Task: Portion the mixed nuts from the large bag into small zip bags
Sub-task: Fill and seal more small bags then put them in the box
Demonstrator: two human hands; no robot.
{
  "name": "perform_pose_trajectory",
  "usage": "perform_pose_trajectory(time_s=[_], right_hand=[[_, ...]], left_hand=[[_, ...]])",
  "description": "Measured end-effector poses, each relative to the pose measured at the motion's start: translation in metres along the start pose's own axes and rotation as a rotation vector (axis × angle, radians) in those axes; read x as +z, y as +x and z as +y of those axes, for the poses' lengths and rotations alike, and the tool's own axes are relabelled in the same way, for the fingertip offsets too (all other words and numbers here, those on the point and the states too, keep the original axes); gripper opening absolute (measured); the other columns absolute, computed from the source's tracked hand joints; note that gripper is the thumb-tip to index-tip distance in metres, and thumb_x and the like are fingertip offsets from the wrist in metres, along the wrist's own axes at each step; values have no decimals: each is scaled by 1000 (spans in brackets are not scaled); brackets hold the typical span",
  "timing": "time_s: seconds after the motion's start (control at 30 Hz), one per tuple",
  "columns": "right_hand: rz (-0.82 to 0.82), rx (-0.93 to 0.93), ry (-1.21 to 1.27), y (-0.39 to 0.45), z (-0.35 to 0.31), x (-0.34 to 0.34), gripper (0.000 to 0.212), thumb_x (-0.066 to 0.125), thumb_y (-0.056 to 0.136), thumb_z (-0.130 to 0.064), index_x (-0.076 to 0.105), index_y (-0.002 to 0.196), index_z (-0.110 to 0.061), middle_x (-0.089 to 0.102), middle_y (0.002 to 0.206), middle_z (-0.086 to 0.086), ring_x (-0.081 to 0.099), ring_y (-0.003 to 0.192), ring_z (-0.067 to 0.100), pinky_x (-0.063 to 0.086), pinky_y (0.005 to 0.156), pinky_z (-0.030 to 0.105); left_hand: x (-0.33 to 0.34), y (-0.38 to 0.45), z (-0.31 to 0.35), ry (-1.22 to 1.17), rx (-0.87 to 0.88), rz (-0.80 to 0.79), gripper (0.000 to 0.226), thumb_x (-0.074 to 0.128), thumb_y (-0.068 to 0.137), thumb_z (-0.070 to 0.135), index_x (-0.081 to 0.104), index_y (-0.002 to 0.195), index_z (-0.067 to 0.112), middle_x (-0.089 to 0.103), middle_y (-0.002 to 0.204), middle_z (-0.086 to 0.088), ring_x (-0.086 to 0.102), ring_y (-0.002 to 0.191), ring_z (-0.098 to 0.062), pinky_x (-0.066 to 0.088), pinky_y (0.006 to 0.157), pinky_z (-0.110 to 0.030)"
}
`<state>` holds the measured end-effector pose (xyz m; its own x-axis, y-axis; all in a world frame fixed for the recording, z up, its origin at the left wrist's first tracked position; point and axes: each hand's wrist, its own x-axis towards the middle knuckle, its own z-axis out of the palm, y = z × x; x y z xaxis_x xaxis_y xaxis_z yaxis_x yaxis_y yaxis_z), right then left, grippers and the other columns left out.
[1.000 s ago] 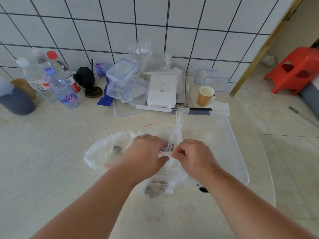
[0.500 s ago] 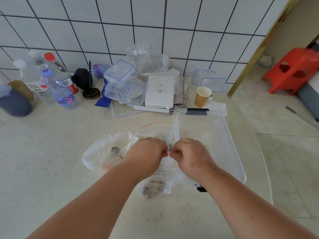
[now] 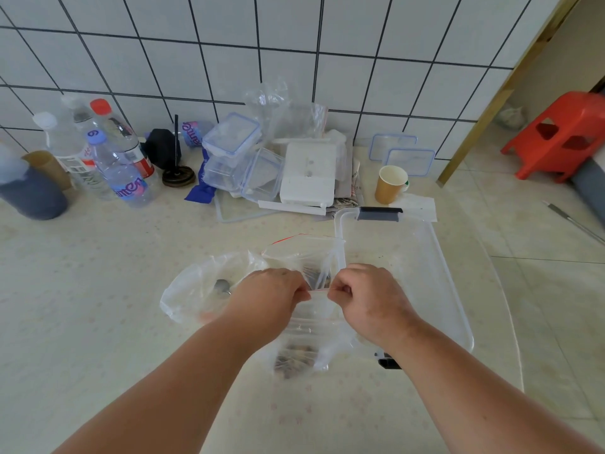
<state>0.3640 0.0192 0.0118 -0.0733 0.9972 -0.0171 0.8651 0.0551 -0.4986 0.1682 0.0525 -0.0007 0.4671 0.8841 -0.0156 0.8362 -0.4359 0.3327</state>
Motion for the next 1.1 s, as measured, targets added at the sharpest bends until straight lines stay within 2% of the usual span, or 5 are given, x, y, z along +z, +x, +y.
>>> perform_pose_trajectory(time_s=[0.17,0.33,0.83,0.97,1.1], right_hand=[[-5,17,18,0,3,-1,16,71,87,-19,67,71,-17,60,70,-14,58,72,11,46,74,31],[-14,40,19,-2,6,-2,22,70,88,-22,63,68,-20,56,67,-15,56,70,8,39,71,27],[-157,-152,-121,21,-46,17,27,65,89,-41,67,111,-27,62,111,-10,52,114,16,32,97,36],[-180,-186,-136,30,-67,29,21,65,91,-41,69,95,-21,64,97,-3,57,103,22,35,95,36],[-150,-150,-68,30,-67,29,16,70,89,-37,70,84,-22,65,87,-4,59,88,22,42,85,33]], left_hand=[[1,-10,-31,-56,-35,-61,20,51,105,39,69,104,32,65,94,15,59,94,-15,51,85,-37],[-1,-24,-48,-115,-36,50,19,56,104,29,73,98,24,64,88,16,56,84,-9,32,72,-13],[-3,-33,-39,-181,-23,135,21,55,104,29,71,94,18,65,87,7,62,85,-20,46,76,-35],[-4,-34,-39,-204,-22,127,18,58,104,22,73,96,16,65,87,3,63,85,-23,47,76,-37],[-6,-38,-44,-257,-56,127,15,62,101,19,76,97,20,66,88,10,63,84,-15,35,75,-13]])
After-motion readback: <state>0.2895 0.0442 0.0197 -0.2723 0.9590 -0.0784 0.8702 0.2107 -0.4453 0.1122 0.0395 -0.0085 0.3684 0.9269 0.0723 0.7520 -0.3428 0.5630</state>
